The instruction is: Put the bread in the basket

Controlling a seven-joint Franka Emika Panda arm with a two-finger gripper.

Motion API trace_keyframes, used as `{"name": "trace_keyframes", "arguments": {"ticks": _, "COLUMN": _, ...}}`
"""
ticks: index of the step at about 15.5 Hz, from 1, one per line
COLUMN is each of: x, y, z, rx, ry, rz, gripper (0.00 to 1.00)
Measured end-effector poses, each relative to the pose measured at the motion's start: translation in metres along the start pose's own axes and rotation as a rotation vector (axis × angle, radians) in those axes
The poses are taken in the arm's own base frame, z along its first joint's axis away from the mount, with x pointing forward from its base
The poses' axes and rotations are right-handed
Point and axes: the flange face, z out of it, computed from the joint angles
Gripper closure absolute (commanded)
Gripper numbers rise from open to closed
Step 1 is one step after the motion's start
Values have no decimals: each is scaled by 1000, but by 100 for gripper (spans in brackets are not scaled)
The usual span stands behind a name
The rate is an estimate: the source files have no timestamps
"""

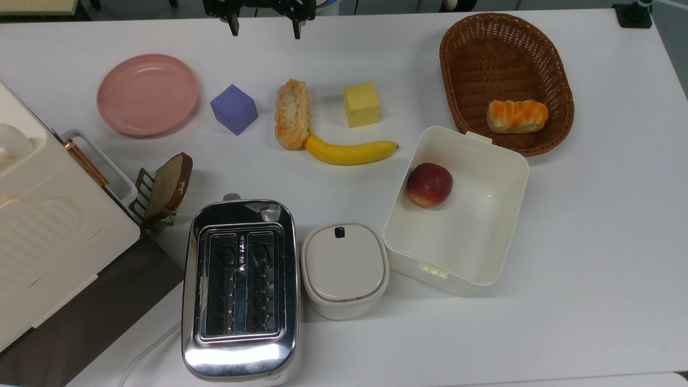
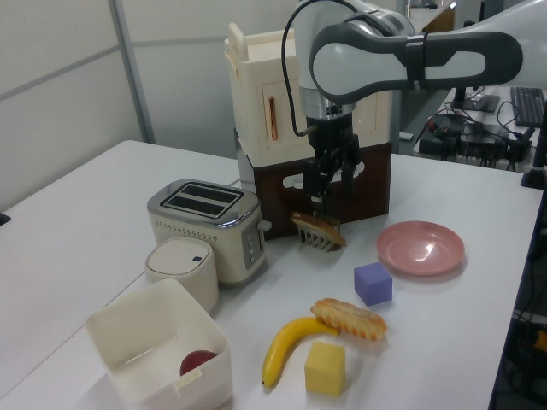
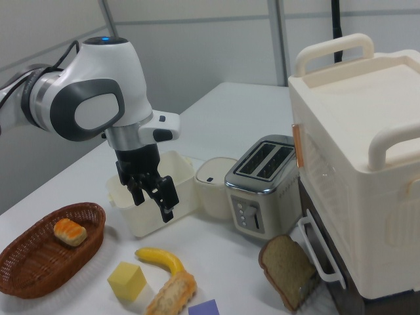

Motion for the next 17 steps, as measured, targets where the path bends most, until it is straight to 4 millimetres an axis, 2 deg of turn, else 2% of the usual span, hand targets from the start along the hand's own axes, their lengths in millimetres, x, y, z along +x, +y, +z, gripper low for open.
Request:
{"name": "trace_keyframes", "arguments": {"ticks": 7, "x": 6, "y": 0, "z": 11, "rx": -1, "ry": -20, "rz": 4, "gripper": 0}}
{"name": "trace_keyframes", "arguments": {"ticks": 17, "x": 7, "y": 4, "z": 9, "rx": -1, "ry": -15, "rz": 10, "gripper": 0}}
